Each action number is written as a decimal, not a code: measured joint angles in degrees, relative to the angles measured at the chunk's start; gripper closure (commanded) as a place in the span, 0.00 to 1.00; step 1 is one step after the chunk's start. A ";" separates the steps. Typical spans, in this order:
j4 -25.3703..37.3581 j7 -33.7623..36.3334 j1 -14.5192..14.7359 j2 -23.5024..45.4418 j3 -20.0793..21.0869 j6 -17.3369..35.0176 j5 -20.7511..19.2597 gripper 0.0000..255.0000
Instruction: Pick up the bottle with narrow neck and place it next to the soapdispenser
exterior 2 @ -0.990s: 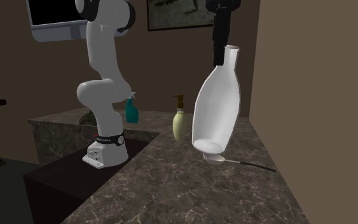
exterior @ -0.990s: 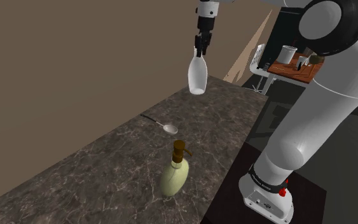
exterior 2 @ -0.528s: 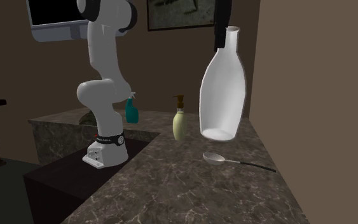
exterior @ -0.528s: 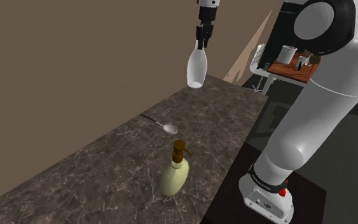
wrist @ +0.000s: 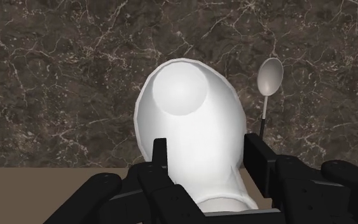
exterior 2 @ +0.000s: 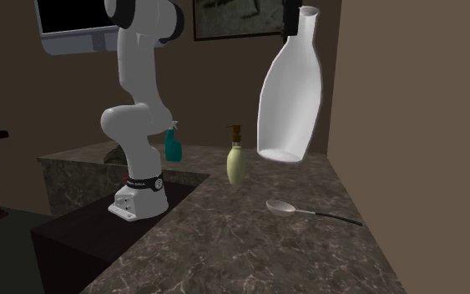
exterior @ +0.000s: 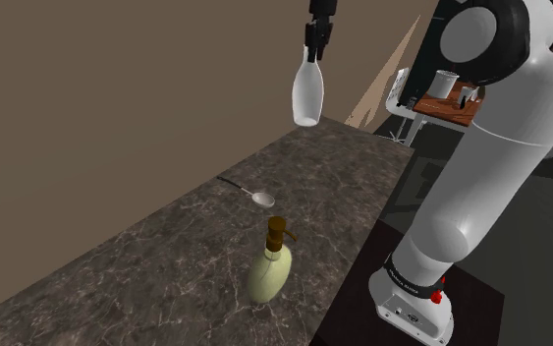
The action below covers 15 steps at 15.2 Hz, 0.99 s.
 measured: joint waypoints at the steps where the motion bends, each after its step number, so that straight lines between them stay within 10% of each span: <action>1: 1.37 -0.09 -0.07 0.46 -0.05 -0.93 0.11 1.00; 15: 25.02 -0.73 -1.50 9.35 -0.67 -15.95 2.55 1.00</action>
